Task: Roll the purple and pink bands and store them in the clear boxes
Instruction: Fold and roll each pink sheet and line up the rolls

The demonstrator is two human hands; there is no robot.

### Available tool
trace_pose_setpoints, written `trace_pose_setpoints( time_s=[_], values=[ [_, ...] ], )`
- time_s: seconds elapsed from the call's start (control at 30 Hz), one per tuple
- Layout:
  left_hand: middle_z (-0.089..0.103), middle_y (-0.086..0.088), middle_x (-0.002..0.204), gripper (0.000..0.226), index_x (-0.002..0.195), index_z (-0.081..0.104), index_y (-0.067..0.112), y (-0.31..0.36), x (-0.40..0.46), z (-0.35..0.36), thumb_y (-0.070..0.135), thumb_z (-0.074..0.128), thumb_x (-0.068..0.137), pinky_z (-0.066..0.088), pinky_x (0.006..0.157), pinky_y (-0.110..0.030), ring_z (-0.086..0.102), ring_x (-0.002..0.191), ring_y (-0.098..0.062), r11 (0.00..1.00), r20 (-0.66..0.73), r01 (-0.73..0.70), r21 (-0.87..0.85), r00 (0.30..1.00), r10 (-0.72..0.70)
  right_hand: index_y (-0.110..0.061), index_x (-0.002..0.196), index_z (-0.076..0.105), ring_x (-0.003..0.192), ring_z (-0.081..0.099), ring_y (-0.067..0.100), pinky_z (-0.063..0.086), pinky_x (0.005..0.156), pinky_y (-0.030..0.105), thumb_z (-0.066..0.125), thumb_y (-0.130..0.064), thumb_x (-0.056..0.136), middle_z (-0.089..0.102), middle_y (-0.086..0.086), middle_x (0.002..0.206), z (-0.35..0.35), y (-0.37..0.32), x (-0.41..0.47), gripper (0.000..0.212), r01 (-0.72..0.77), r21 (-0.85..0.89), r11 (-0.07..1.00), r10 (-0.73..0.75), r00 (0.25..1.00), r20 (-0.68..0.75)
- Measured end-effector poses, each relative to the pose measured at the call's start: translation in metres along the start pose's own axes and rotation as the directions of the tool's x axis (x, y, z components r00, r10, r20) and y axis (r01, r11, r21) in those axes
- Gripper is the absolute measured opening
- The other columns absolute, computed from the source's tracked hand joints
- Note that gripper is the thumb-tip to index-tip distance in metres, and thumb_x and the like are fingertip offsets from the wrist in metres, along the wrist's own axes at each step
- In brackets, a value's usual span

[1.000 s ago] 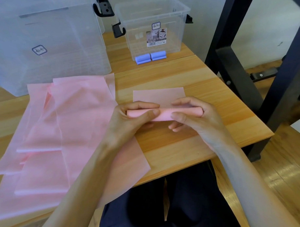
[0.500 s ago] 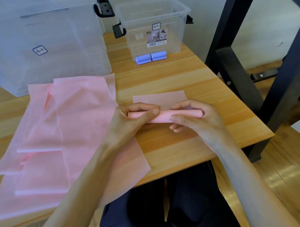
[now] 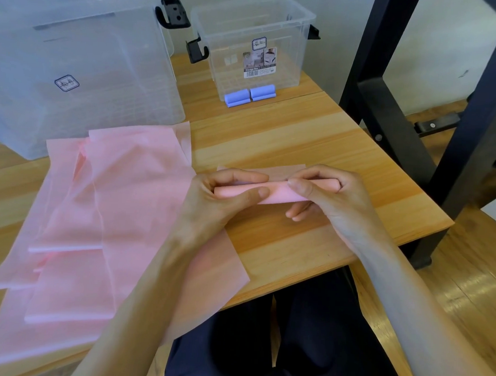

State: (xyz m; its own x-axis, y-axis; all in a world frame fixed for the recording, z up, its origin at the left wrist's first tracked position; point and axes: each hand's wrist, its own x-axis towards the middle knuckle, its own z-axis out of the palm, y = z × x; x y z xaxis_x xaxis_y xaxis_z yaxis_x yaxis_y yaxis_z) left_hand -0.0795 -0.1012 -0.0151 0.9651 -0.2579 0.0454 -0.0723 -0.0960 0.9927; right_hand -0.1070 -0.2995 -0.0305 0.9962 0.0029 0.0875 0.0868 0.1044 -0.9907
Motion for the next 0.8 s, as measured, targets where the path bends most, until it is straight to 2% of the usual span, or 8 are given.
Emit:
trace_pose_setpoints(
  time_s=[0.13, 0.2, 0.27, 0.33, 0.5, 0.6, 0.7, 0.8],
  values=[
    [0.077, 0.004, 0.092, 0.016, 0.083, 0.078, 0.019, -0.0012, 0.0007, 0.0006, 0.029, 0.075, 0.071, 0.057, 0.07, -0.02, 0.071, 0.086, -0.009, 0.993, -0.025, 0.072, -0.091, 0.997, -0.074, -0.01, 0.1, 0.072, 0.073, 0.074, 0.029, 0.061, 0.062, 0.03, 0.078, -0.02, 0.072, 0.076, 0.011, 0.094, 0.0004, -0.0013, 0.0002, 0.03, -0.009, -0.031, 0.999, 0.01, 0.999, 0.052],
    [0.077, 0.003, 0.096, 0.018, 0.085, 0.079, 0.02, -0.0011, 0.0005, -0.0005, 0.03, 0.075, 0.071, 0.058, 0.074, -0.023, 0.071, 0.091, -0.011, 0.992, -0.01, 0.09, -0.092, 0.996, -0.091, -0.009, 0.098, 0.073, 0.073, 0.074, 0.029, 0.061, 0.062, 0.029, 0.078, -0.017, 0.073, 0.076, 0.013, 0.092, 0.0002, -0.0007, 0.0, 0.027, 0.006, -0.048, 0.999, -0.003, 0.998, 0.057],
    [0.077, 0.003, 0.097, 0.021, 0.09, 0.078, 0.022, -0.0016, 0.0001, -0.0017, 0.029, 0.077, 0.07, 0.055, 0.079, -0.02, 0.07, 0.094, -0.01, 0.998, 0.015, 0.057, -0.038, 0.998, -0.056, -0.009, 0.094, 0.074, 0.069, 0.073, 0.028, 0.06, 0.06, 0.028, 0.077, -0.02, 0.074, 0.075, 0.013, 0.09, -0.0006, 0.0001, -0.0003, 0.022, 0.004, -0.019, 1.0, -0.003, 0.999, 0.033],
    [0.077, 0.001, 0.094, 0.022, 0.091, 0.078, 0.023, -0.0013, -0.0007, -0.0013, 0.027, 0.079, 0.069, 0.054, 0.078, -0.019, 0.069, 0.089, -0.009, 1.0, 0.022, 0.029, -0.005, 0.999, -0.029, -0.011, 0.091, 0.075, 0.064, 0.072, 0.027, 0.06, 0.057, 0.029, 0.075, -0.024, 0.076, 0.075, 0.011, 0.09, -0.0008, 0.0, -0.0004, 0.02, -0.003, 0.008, 1.0, 0.003, 1.0, 0.006],
    [0.077, -0.005, 0.094, 0.022, 0.089, 0.078, 0.017, -0.0005, 0.0006, -0.0001, 0.03, 0.076, 0.071, 0.058, 0.068, -0.022, 0.074, 0.088, -0.019, 0.989, -0.047, 0.105, -0.106, 0.993, -0.11, -0.009, 0.1, 0.073, 0.069, 0.073, 0.027, 0.061, 0.062, 0.032, 0.076, -0.018, 0.075, 0.075, 0.011, 0.093, -0.0004, -0.0001, -0.0001, 0.026, 0.016, -0.048, 0.999, -0.012, 0.997, 0.079],
    [0.077, 0.004, 0.092, 0.022, 0.089, 0.079, 0.023, -0.0004, 0.0002, -0.0014, 0.032, 0.08, 0.069, 0.053, 0.074, -0.016, 0.07, 0.087, -0.007, 0.998, -0.02, 0.054, -0.026, 0.998, -0.055, -0.008, 0.098, 0.073, 0.065, 0.072, 0.026, 0.06, 0.059, 0.031, 0.076, -0.016, 0.076, 0.075, 0.014, 0.093, -0.0022, 0.0006, -0.0002, 0.024, 0.015, -0.041, 0.999, -0.013, 0.999, 0.047],
    [0.075, 0.012, 0.083, 0.021, 0.089, 0.077, 0.021, 0.0006, -0.0009, 0.0001, 0.027, 0.078, 0.069, 0.048, 0.072, -0.011, 0.066, 0.081, 0.002, 1.0, -0.01, -0.001, 0.011, 1.0, 0.002, -0.009, 0.095, 0.073, 0.06, 0.07, 0.025, 0.06, 0.055, 0.031, 0.074, -0.02, 0.078, 0.075, 0.014, 0.098, -0.0021, 0.001, 0.0001, 0.02, 0.003, -0.002, 1.0, -0.003, 1.0, 0.025],
    [0.077, -0.002, 0.092, 0.023, 0.09, 0.078, 0.015, -0.0003, 0.0002, 0.0002, 0.029, 0.076, 0.072, 0.056, 0.07, -0.02, 0.072, 0.089, -0.012, 0.995, -0.057, 0.063, -0.074, 0.996, -0.068, -0.009, 0.098, 0.073, 0.066, 0.072, 0.027, 0.061, 0.06, 0.031, 0.076, -0.02, 0.075, 0.075, 0.012, 0.095, -0.0017, 0.0012, 0.0006, 0.025, 0.005, -0.028, 1.0, -0.003, 0.998, 0.062]
  ],
)
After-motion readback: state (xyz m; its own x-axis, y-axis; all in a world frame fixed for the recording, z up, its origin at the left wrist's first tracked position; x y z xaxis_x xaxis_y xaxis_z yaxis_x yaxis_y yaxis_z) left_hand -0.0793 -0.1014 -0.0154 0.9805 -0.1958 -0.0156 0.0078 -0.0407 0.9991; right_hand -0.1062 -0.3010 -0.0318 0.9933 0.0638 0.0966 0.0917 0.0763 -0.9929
